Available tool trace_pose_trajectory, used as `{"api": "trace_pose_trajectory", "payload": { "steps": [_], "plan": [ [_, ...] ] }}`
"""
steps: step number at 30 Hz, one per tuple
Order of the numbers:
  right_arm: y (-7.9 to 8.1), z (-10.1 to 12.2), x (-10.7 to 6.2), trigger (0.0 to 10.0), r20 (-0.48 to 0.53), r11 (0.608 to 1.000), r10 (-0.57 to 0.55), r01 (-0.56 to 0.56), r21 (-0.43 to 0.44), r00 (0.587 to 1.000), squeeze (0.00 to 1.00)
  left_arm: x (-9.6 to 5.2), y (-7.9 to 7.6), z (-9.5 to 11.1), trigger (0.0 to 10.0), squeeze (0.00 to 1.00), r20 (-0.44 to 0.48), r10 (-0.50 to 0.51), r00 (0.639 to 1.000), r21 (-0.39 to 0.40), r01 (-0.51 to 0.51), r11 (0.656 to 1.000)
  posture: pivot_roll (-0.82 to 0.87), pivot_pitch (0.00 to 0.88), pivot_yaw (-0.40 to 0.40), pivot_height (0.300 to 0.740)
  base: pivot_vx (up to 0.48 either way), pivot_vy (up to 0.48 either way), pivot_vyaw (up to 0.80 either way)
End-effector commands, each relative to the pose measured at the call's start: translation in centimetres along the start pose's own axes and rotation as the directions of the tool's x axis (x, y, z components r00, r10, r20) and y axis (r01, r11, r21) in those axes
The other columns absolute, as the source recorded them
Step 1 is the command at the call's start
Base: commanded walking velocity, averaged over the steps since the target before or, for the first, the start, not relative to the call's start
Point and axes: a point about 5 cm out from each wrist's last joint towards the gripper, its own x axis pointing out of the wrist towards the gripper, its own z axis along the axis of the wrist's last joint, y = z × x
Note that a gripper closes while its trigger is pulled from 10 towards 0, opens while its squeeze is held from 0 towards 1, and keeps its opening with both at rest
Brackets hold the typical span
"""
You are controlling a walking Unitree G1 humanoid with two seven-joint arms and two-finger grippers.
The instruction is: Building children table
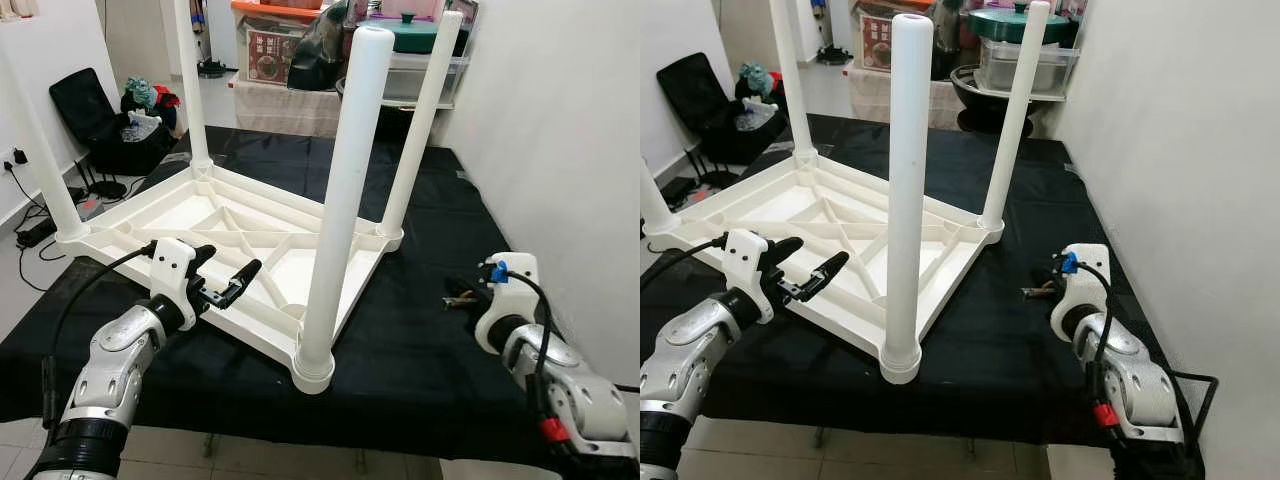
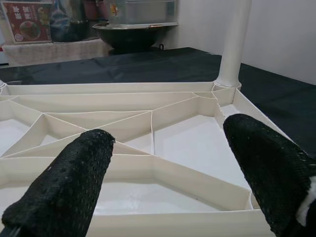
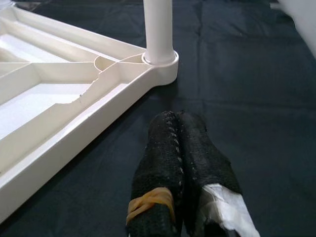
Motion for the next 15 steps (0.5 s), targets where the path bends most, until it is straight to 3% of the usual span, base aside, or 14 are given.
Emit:
{"api": "trace_pose_trajectory", "payload": {
  "steps": [1,2,3,5,6,7,9,10,13,15],
  "plan": [
    [0.3,0.3,0.0,10.0,0.006,0.999,0.017,-0.017,-0.031,1.000,0.00,0.1,-0.2,-0.1,10.0,0.36,-0.009,-0.013,1.000,0.002,0.013,1.000,0.06,0.000,-0.093,0.740,0.000,0.000,0.00],
    [0.7,0.6,-0.1,10.0,0.027,0.999,0.040,-0.039,-0.034,0.999,0.00,0.1,-0.2,0.0,10.0,0.36,-0.009,-0.012,1.000,0.002,0.012,1.000,0.06,0.000,-0.093,0.740,0.000,0.000,0.00],
    [1.1,0.8,-0.4,10.0,0.055,0.997,0.072,-0.070,-0.041,0.996,1.00,0.1,-0.2,0.0,10.0,0.36,-0.010,-0.012,1.000,0.004,0.012,1.000,0.06,0.000,-0.092,0.740,0.000,0.000,0.00],
    [1.1,0.8,-0.4,10.0,0.055,0.997,0.072,-0.070,-0.041,0.996,1.00,0.1,-0.2,0.0,10.0,0.36,-0.010,-0.012,1.000,0.004,0.012,1.000,0.06,0.000,-0.092,0.740,0.000,0.000,0.00],
    [2.0,1.2,-1.1,10.0,0.106,0.984,0.178,-0.175,-0.040,0.978,1.00,0.1,-0.1,-0.1,10.0,0.36,-0.011,-0.012,1.000,0.006,0.012,1.000,0.06,0.000,-0.091,0.740,0.000,0.000,0.00],
    [2.0,1.2,-1.1,10.0,0.106,0.984,0.178,-0.175,-0.040,0.978,1.00,0.1,-0.1,-0.1,10.0,0.36,-0.011,-0.012,1.000,0.006,0.012,1.000,0.06,0.000,-0.091,0.740,0.000,0.000,0.00],
    [3.3,1.7,-2.5,10.0,0.149,0.933,0.359,-0.356,-0.051,0.921,1.00,0.1,-0.1,-0.1,10.0,0.36,-0.011,-0.014,1.000,0.007,0.014,1.000,0.06,0.000,-0.090,0.740,0.000,0.000,0.00],
    [3.3,1.7,-2.5,10.0,0.149,0.933,0.359,-0.356,-0.051,0.921,1.00,0.1,-0.1,-0.1,10.0,0.36,-0.011,-0.014,1.000,0.007,0.014,1.000,0.06,0.000,-0.090,0.740,0.000,0.000,0.00],
    [3.7,1.6,-4.2,10.0,0.148,0.863,0.506,-0.497,-0.094,0.850,1.00,0.1,-0.2,-0.1,10.0,0.36,-0.012,-0.017,1.000,0.007,0.017,1.000,0.06,0.000,-0.086,0.740,0.000,0.000,0.00],
    [3.6,1.6,-4.5,10.0,0.147,0.851,0.525,-0.515,-0.104,0.838,1.00,0.1,-0.2,-0.1,10.0,0.36,-0.012,-0.018,1.000,0.007,0.018,1.000,0.06,0.000,-0.086,0.740,0.000,0.000,0.00]
  ]
}}
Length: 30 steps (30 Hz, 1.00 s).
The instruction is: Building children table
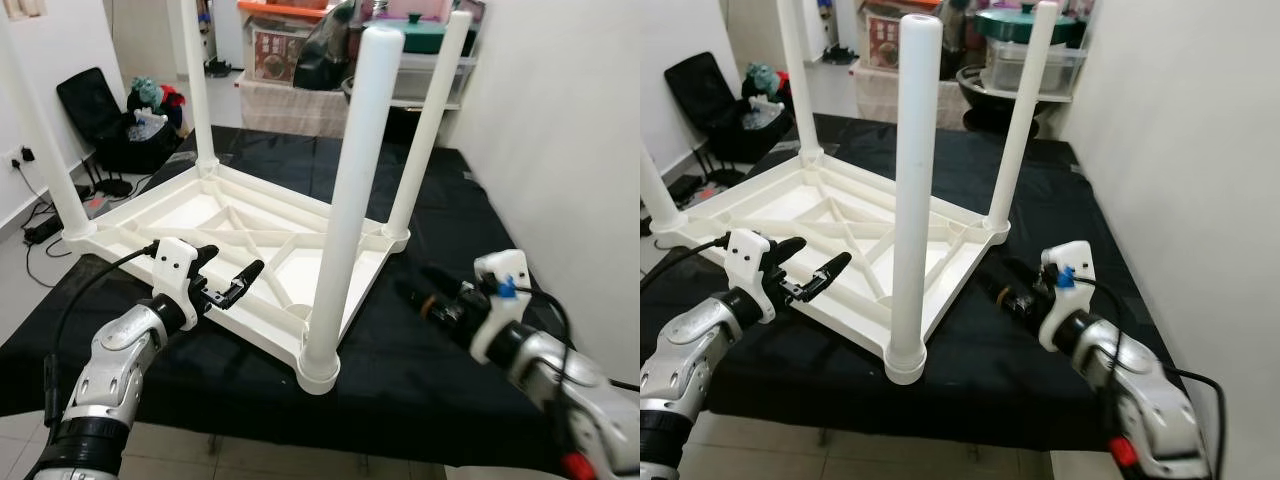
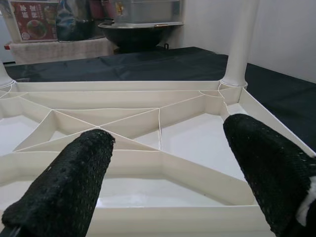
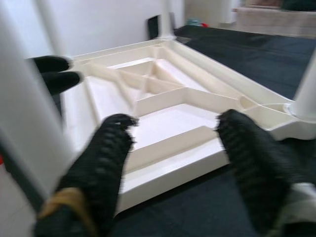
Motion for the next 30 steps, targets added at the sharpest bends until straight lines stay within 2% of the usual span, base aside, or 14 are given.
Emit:
{"api": "trace_pose_trajectory", "payload": {
  "steps": [1,2,3,10,19,22,28,30],
  "plan": [
    [0.2,0.5,-0.5,10.0,0.030,0.999,0.049,-0.049,-0.008,0.998,1.00,0.1,-0.2,-0.1,10.0,0.36,-0.011,-0.015,1.000,0.006,0.015,1.000,0.06,0.000,-0.086,0.740,0.000,0.000,0.00],
    [0.2,0.5,-0.5,10.0,0.030,0.999,0.049,-0.049,-0.008,0.998,1.00,0.1,-0.2,-0.1,10.0,0.36,-0.011,-0.015,1.000,0.006,0.015,1.000,0.06,0.000,-0.086,0.740,0.000,0.000,0.00],
    [0.7,0.8,-0.6,10.0,0.030,0.995,0.103,-0.102,-0.020,0.994,1.00,0.1,-0.2,-0.2,10.0,0.36,-0.011,-0.017,1.000,0.007,0.017,1.000,0.06,0.000,-0.084,0.740,0.000,0.000,0.00],
    [1.3,0.3,-0.5,10.0,0.014,0.986,0.162,-0.161,-0.036,0.987,1.00,0.2,-0.2,-0.1,10.0,0.36,-0.009,-0.017,1.000,0.007,0.017,1.000,0.07,0.000,-0.091,0.740,0.000,0.000,0.00],
    [3.1,0.7,-0.2,10.0,0.036,0.954,0.297,-0.295,-0.048,0.954,1.00,0.0,0.0,-0.2,10.0,0.36,-0.013,-0.014,1.000,0.010,0.014,1.000,0.07,0.000,-0.092,0.740,0.000,0.000,0.00],
    [4.4,1.1,0.5,10.0,0.048,0.930,0.365,-0.362,-0.070,0.930,1.00,0.1,0.0,-0.1,10.0,0.36,-0.012,-0.013,1.000,0.011,0.014,1.000,0.07,0.000,-0.095,0.740,0.000,0.000,0.00],
    [4.9,1.2,1.0,10.0,0.057,0.923,0.382,-0.377,-0.075,0.923,1.00,0.1,0.1,-0.2,10.0,0.36,-0.013,-0.011,1.000,0.011,0.012,1.000,0.07,0.000,-0.096,0.740,0.000,0.000,0.00],
    [5.6,1.5,2.0,10.0,0.076,0.913,0.405,-0.399,-0.085,0.911,1.00,0.0,0.0,-0.3,10.0,0.36,-0.015,-0.011,1.000,0.011,0.011,1.000,0.08,0.000,-0.097,0.740,0.000,0.000,0.00]
  ]
}}
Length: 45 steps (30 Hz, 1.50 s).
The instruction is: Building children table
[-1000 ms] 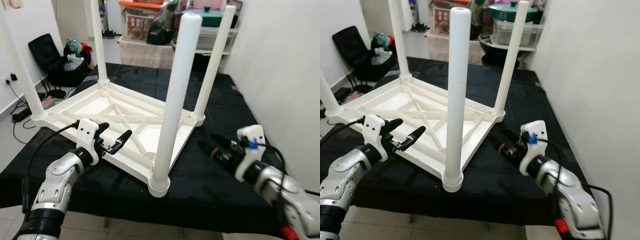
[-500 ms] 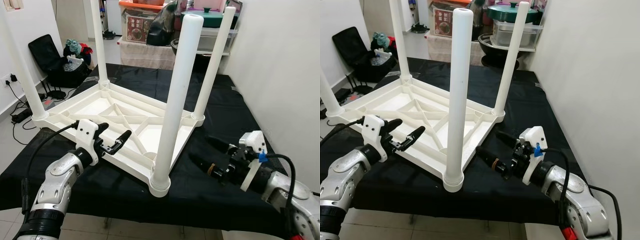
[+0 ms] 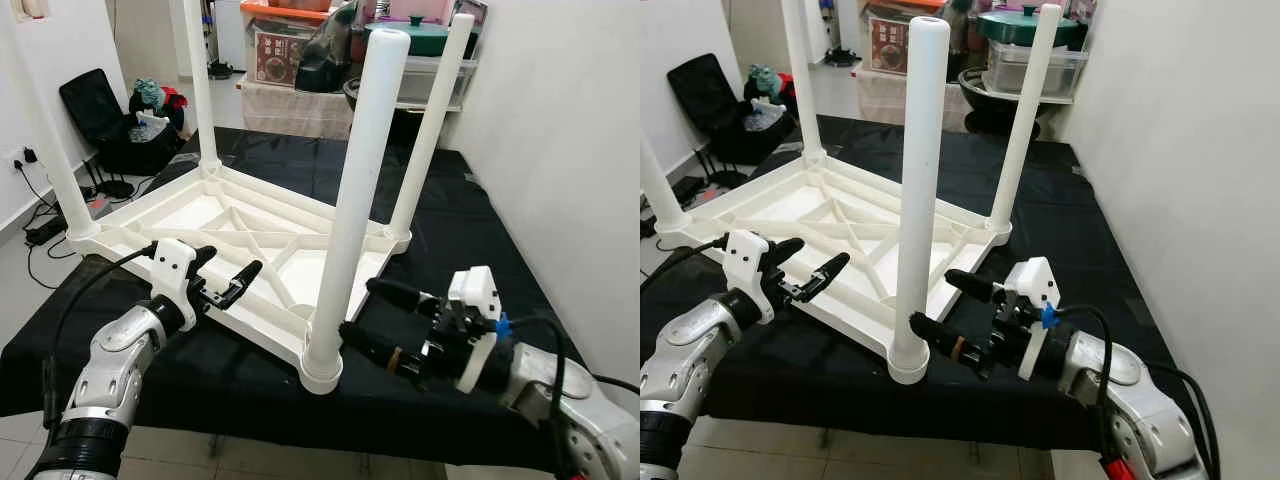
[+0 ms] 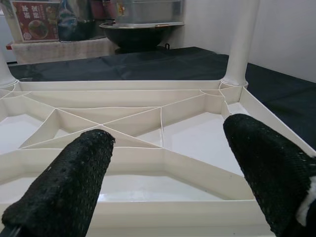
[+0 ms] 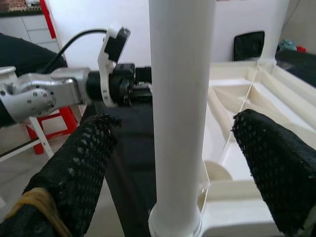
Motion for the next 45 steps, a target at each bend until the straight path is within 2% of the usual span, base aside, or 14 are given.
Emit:
{"api": "trace_pose_trajectory", "payload": {
  "steps": [1,4,28,29,31,32,33,35,36,38,39,41,42,45],
  "plan": [
    [0.5,0.3,1.1,10.0,0.019,0.999,0.031,-0.031,-0.023,0.999,1.00,0.1,-0.1,-0.2,10.0,0.36,-0.011,-0.010,1.000,0.012,0.010,1.000,0.08,0.000,-0.097,0.740,0.000,0.000,0.00],
    [-0.1,0.4,3.3,10.0,0.038,0.999,0.012,-0.010,-0.048,0.999,1.00,0.1,-0.2,-0.2,10.0,0.36,-0.009,-0.009,1.000,0.010,0.010,1.000,0.08,0.000,-0.107,0.740,0.000,0.000,0.00],
    [-3.1,-0.5,7.1,10.0,0.012,0.967,-0.255,0.255,-0.021,0.967,1.00,-0.3,-0.2,-0.6,10.0,0.36,-0.017,0.008,1.000,0.005,-0.008,1.000,0.09,0.000,-0.126,0.740,0.000,0.000,0.00],
    [-3.4,-0.7,7.1,3.6,0.010,0.959,-0.282,0.282,-0.003,0.959,1.00,-0.3,-0.2,-0.6,10.0,0.36,-0.017,0.008,1.000,0.005,-0.008,1.000,0.09,0.000,-0.126,0.740,0.000,0.000,0.00],
    [-3.7,-0.9,7.3,3.6,0.008,0.950,-0.312,0.312,0.015,0.950,1.00,-0.3,-0.2,-0.6,10.0,0.36,-0.017,0.009,1.000,0.005,-0.009,1.000,0.09,0.000,-0.126,0.740,0.000,0.000,0.00],
    [-4.1,-1.0,7.3,0.0,0.010,0.938,-0.346,0.346,0.032,0.938,1.00,-0.4,-0.3,-0.7,10.0,0.36,-0.018,0.010,1.000,0.005,-0.010,1.000,0.09,0.000,-0.126,0.740,0.000,0.000,0.00],
    [-4.1,-1.0,7.3,0.0,0.010,0.938,-0.346,0.346,0.032,0.938,1.00,-0.4,-0.3,-0.7,10.0,0.36,-0.018,0.010,1.000,0.005,-0.010,1.000,0.09,0.000,-0.126,0.740,0.000,0.000,0.00],
    [-4.6,-1.0,7.1,0.0,0.021,0.925,-0.379,0.378,0.048,0.925,0.80,-0.4,-0.3,-0.7,10.0,0.36,-0.020,0.010,1.000,0.006,-0.010,1.000,0.09,0.000,-0.123,0.740,0.000,0.000,0.00],
    [-4.8,-0.8,7.0,0.0,0.028,0.920,-0.389,0.387,0.055,0.921,0.55,-0.4,-0.3,-0.7,10.0,0.36,-0.021,0.010,1.000,0.007,-0.010,1.000,0.09,0.000,-0.121,0.740,0.000,0.000,0.00],
    [-4.9,-0.7,6.9,0.0,0.033,0.918,-0.395,0.393,0.060,0.918,0.55,-0.4,-0.2,-0.7,10.0,0.36,-0.022,0.010,1.000,0.008,-0.010,1.000,0.09,0.000,-0.120,0.740,0.000,0.000,0.00],
    [-5.4,-0.5,6.6,0.0,0.045,0.907,-0.420,0.417,0.067,0.907,0.23,-0.4,-0.2,-0.7,10.0,0.36,-0.023,0.010,1.000,0.010,-0.010,1.000,0.09,0.000,-0.119,0.740,0.000,0.000,0.00],
    [-5.6,-0.4,6.5,0.0,0.051,0.899,-0.436,0.432,0.071,0.898,0.23,-0.4,-0.2,-0.7,10.0,0.36,-0.023,0.010,1.000,0.011,-0.010,1.000,0.09,0.000,-0.119,0.740,0.000,0.000,0.00],
    [-6.0,-0.2,6.2,0.0,0.062,0.888,-0.459,0.455,0.073,0.886,0.03,-0.4,-0.2,-0.6,10.0,0.36,-0.023,0.011,1.000,0.012,-0.010,1.000,0.09,0.000,-0.119,0.740,0.000,0.000,0.00],
    [-6.5,-0.1,6.0,0.0,0.078,0.876,-0.482,0.477,0.076,0.873,0.00,-0.3,-0.2,-0.6,10.0,0.36,-0.023,0.011,1.000,0.013,-0.011,1.000,0.09,0.000,-0.119,0.740,0.000,0.000,0.00]
  ]
}}
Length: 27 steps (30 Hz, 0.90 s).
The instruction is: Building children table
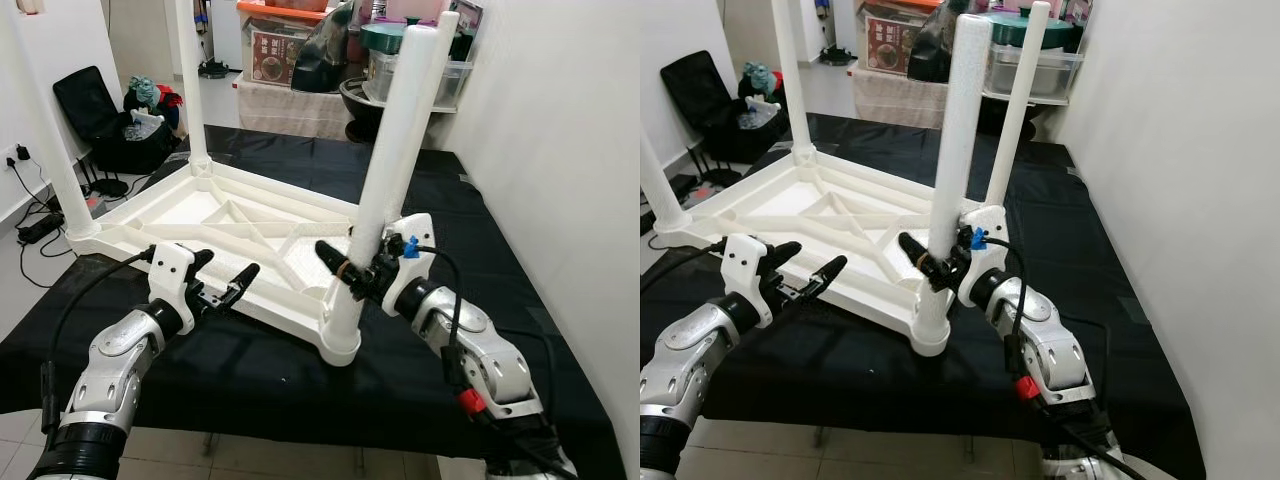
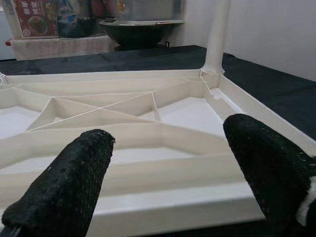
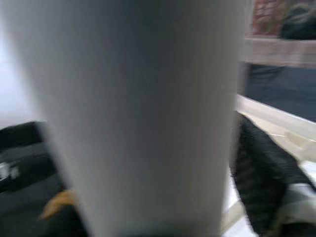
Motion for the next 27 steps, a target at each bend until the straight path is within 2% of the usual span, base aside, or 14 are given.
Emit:
{"api": "trace_pose_trajectory", "payload": {
  "steps": [1,7,13,18,20,22,23,26,27],
  "plan": [
    [-1.1,0.8,-0.2,0.0,0.045,0.999,-0.054,0.054,0.003,0.998,0.00,0.0,-0.2,-0.2,10.0,0.35,-0.014,-0.008,1.000,0.015,0.008,1.000,0.09,0.000,-0.119,0.740,0.000,0.000,0.00],
    [-0.7,1.5,-0.1,0.0,0.090,0.999,-0.006,0.003,0.035,0.996,0.00,-0.1,-0.1,-0.3,10.0,0.36,-0.017,-0.005,1.000,0.016,0.005,1.000,0.09,0.000,-0.121,0.740,0.000,0.000,0.00],
    [-0.1,1.4,-0.1,0.0,0.082,0.998,0.033,-0.037,0.046,0.996,0.00,0.0,0.0,-0.2,10.0,0.35,-0.016,-0.004,1.000,0.016,0.004,1.000,0.09,0.000,-0.120,0.740,0.000,0.000,0.00],
    [-0.4,1.1,-0.2,0.0,0.065,0.999,0.000,-0.002,0.039,0.998,0.00,0.0,-0.1,-0.2,10.0,0.36,-0.016,-0.005,1.000,0.015,0.005,1.000,0.09,0.000,-0.120,0.740,0.000,0.000,0.00],
    [-1.6,0.9,-0.2,0.0,0.044,0.994,-0.106,0.105,0.032,0.993,0.00,0.0,-0.1,-0.3,10.0,0.35,-0.017,-0.006,1.000,0.015,0.006,1.000,0.09,0.000,-0.120,0.740,0.000,0.000,0.00],
    [-4.0,0.7,-0.3,0.0,0.021,0.958,-0.284,0.283,0.048,0.959,0.00,0.0,-0.1,-0.3,10.0,0.36,-0.017,-0.006,1.000,0.015,0.006,1.000,0.09,0.000,-0.120,0.740,0.000,0.000,0.00],
    [-4.8,0.8,-0.6,0.0,0.020,0.942,-0.331,0.329,0.061,0.944,0.00,0.0,-0.1,-0.3,10.0,0.36,-0.018,-0.006,1.000,0.015,0.006,1.000,0.09,0.000,-0.116,0.740,0.000,0.000,0.00],
    [-5.6,1.0,-1.0,0.0,0.028,0.933,-0.355,0.352,0.068,0.934,0.00,-0.1,-0.1,-0.3,10.0,0.36,-0.019,-0.006,1.000,0.015,0.006,1.000,0.09,0.000,-0.116,0.740,0.000,0.000,0.00],
    [-6.5,1.5,-1.9,0.0,0.055,0.928,-0.371,0.368,0.058,0.927,0.00,-0.1,-0.1,-0.4,10.0,0.36,-0.022,-0.008,1.000,0.016,0.009,1.000,0.08,0.000,-0.111,0.740,0.000,0.000,0.00]
  ]
}}
